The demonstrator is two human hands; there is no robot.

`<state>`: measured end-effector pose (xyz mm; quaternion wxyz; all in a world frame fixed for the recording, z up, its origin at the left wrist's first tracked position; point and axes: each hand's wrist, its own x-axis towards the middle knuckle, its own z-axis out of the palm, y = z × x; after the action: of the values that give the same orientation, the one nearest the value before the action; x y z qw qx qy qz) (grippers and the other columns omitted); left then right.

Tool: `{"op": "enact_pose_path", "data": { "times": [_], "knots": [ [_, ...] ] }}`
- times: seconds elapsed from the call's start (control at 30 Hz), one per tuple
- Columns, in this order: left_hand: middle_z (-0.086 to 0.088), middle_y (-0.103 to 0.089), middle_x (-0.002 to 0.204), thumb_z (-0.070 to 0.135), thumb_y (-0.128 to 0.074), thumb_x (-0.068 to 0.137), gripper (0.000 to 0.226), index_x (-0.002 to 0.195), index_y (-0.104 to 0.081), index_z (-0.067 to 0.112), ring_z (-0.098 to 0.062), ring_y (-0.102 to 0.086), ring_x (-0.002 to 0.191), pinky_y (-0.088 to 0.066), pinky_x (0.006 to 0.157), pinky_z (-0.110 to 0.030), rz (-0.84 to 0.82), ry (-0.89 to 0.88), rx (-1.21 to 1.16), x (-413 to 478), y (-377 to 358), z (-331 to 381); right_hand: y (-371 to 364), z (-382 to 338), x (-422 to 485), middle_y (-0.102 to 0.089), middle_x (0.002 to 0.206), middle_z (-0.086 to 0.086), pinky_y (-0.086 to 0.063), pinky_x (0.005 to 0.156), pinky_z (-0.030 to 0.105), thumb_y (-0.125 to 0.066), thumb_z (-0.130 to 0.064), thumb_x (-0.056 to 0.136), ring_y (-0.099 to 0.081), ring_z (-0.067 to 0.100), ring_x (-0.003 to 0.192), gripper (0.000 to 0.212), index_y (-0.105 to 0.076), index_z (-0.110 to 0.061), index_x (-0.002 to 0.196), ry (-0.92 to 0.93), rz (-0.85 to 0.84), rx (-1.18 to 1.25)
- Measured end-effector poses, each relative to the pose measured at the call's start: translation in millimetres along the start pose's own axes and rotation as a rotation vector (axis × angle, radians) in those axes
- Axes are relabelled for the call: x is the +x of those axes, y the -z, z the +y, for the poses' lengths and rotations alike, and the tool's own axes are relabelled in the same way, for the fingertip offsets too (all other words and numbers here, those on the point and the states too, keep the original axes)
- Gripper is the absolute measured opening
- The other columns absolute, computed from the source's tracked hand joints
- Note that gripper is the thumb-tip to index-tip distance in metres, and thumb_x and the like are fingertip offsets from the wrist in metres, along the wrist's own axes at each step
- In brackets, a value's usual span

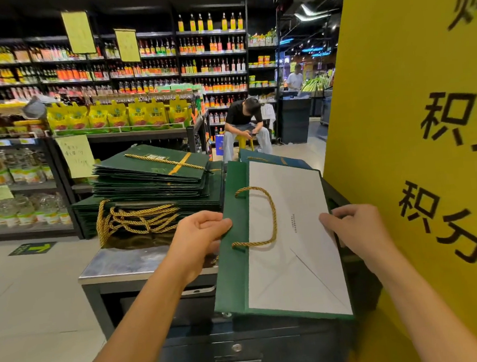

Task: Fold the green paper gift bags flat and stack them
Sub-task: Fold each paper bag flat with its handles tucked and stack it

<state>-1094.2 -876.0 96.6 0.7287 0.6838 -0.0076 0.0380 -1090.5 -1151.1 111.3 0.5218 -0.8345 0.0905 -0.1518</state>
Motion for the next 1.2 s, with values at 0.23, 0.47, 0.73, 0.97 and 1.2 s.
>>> {"op": "enact_pose_path", "data": {
  "times": [0.23, 0.47, 0.73, 0.97, 1.2],
  "knots": [
    [-0.014, -0.077, 0.096, 0.015, -0.068, 0.095, 0.017, 0.104, -0.073, 0.001, -0.028, -0.069, 0.088, -0.057, 0.089, -0.039, -0.02, -0.042, -0.059, -13, -9, 32, 21, -34, -8, -0.065, 0.071, 0.005, -0.043, 0.044, 0.02, -0.069, -0.022, 0.095, -0.053, 0.01, 0.054, 0.015, -0.058, -0.027, 0.103, 0.034, 0.063, 0.357],
    [-0.001, -0.073, 0.081, 0.02, -0.072, 0.092, 0.015, 0.104, -0.077, 0.011, -0.009, -0.063, 0.071, -0.048, 0.069, -0.025, 0.092, -0.348, 0.048, -18, -10, 96, 52, -77, -8, -0.063, 0.07, 0.004, -0.036, 0.042, 0.022, -0.056, -0.032, 0.103, -0.053, 0.013, 0.054, 0.022, -0.065, -0.012, 0.104, 0.257, 0.072, 0.708],
    [0.0, -0.079, 0.09, 0.011, -0.074, 0.085, 0.019, 0.103, -0.076, 0.015, -0.01, -0.074, 0.081, -0.057, 0.071, -0.02, 0.063, -0.456, 0.035, -29, -13, 95, 62, -77, -11, -0.06, 0.078, 0.001, -0.044, 0.054, 0.024, -0.051, -0.032, 0.102, -0.057, 0.015, 0.067, 0.034, -0.065, -0.023, 0.072, 0.252, -0.024, 0.814],
    [0.0, -0.076, 0.075, 0.005, -0.062, 0.098, 0.013, 0.104, -0.073, 0.008, -0.012, -0.07, 0.071, -0.059, 0.069, -0.025, 0.105, -0.192, 0.023, -11, -8, 38, 41, -19, -8, -0.07, 0.088, 0.007, -0.049, 0.054, 0.014, -0.071, -0.009, 0.092, -0.066, 0.007, 0.072, 0.007, -0.067, -0.011, 0.097, 0.146, -0.175, 0.273],
    [-0.016, -0.072, 0.081, 0.003, -0.076, 0.088, 0.018, 0.101, -0.064, 0.001, -0.024, -0.072, 0.073, -0.059, 0.059, -0.033, 0.157, -0.087, 0.132, 0, -6, -4, 5, 22, 7, -0.065, 0.085, -0.001, -0.052, 0.074, 0.038, -0.072, -0.025, 0.09, -0.061, 0.018, 0.079, 0.01, -0.062, -0.028, 0.091, 0.23, -0.098, -0.281]
  ]
}}
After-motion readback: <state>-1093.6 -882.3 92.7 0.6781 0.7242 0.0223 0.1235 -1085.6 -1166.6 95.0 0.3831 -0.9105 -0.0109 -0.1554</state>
